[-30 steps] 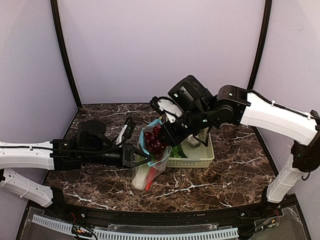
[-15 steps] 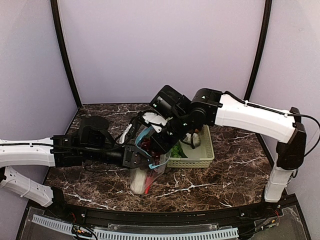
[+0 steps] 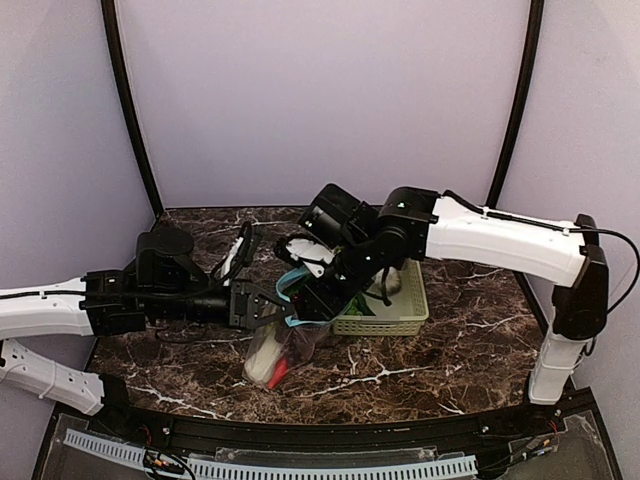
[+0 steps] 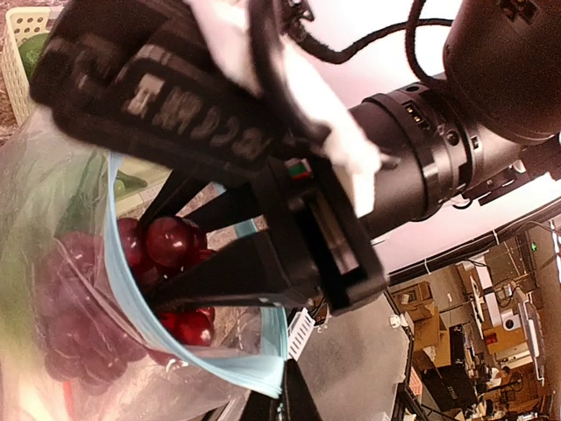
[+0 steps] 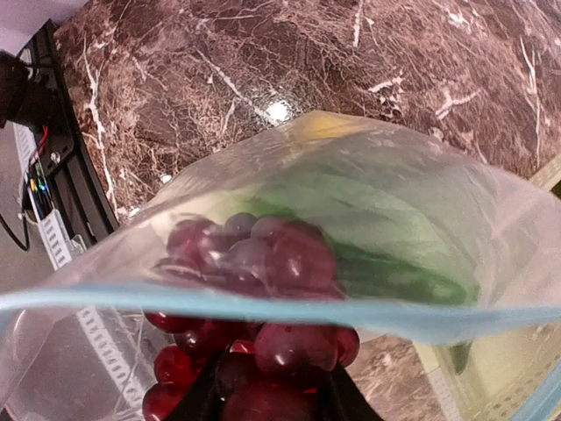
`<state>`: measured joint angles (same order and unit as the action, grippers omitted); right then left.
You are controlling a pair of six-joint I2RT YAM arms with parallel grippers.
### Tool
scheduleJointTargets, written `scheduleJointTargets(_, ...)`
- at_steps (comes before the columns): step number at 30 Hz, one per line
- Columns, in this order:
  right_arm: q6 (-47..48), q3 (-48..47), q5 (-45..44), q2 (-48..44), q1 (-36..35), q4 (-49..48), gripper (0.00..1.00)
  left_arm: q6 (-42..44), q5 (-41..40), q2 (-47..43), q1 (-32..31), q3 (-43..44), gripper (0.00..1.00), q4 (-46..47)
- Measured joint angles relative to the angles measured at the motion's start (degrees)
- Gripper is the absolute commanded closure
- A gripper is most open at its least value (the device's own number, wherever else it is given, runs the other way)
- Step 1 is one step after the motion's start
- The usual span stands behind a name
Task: Place the food in the zip-top bag and seal the zipper
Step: Place the fake fruit in the zipper food storage bag, then pick up the fake vegetable from the bin.
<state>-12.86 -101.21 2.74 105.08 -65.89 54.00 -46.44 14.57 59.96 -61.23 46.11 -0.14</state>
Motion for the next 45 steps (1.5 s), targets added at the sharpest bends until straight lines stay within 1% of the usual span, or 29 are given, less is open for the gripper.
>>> scheduleJointTargets(3,-0.02,0.42,0.57,-2.1,-0.02,-0.37,0.38,-0.42,-0.02,-0.04,0.0,-0.59,0.99,0.04)
scheduleJointTargets(6,-0.83,0.42,0.35,-5.62,0.0,-1.29,0.27,-0.72,-0.02,-0.04,0.0,-1.14,0.99,0.07)
scheduleJointTargets(8,-1.22,0.42,-0.24,-8.57,0.0,-1.84,0.23,-0.79,0.0,0.02,0.0,-1.36,0.99,0.04)
scheduleJointTargets(10,-1.9,0.44,-1.55,-11.17,0.11,-2.14,0.21,-0.87,0.0,0.09,0.0,-1.38,0.99,0.07)
scheduleJointTargets(15,-3.67,3.96,-5.51,-16.22,2.05,-3.67,0.22,-1.2,0.02,0.31,0.0,-1.38,0.99,0.07)
scheduleJointTargets(19,-5.49,9.09,-7.34,-17.31,5.49,-5.14,0.25,-1.38,0.07,0.46,0.0,-1.38,0.99,0.11)
scheduleJointTargets(25,-7.87,15.89,-7.37,-17.31,8.2,-7.39,0.35,-1.6,0.61,0.83,0.0,-1.38,0.99,0.11)
scheduleJointTargets(31,-9.84,18.14,-6.34,-17.11,8.26,-10.82,0.49,-1.62,0.66,0.83,0.0,-1.38,0.99,0.13)
scheduleJointTargets(33,-10.12,18.38,-6.32,-16.81,8.26,-11.58,0.51,-1.62,0.68,0.83,0.0,-1.38,0.99,0.13)
scheduleJointTargets(35,-10.38,18.67,-6.32,-16.41,8.26,-12.11,0.51,-1.6,0.76,0.83,0.0,-1.38,0.99,0.13)
scheduleJointTargets(36,-10.49,18.82,-6.43,-16.17,8.26,-12.22,0.49,-1.6,0.83,0.83,0.0,-1.38,0.99,0.13)
scheduleJointTargets(42,-11.45,19.5,-7.26,-15.93,8.26,-12.59,0.35,-1.6,0.94,0.76,1.03,-1.49,0.99,0.09)
scheduleJointTargets(45,-11.61,19.71,-8.02,-16.76,8.31,-12.9,0.31,-1.62,1.64,0.15,3.45,-2.23,0.99,0.04)
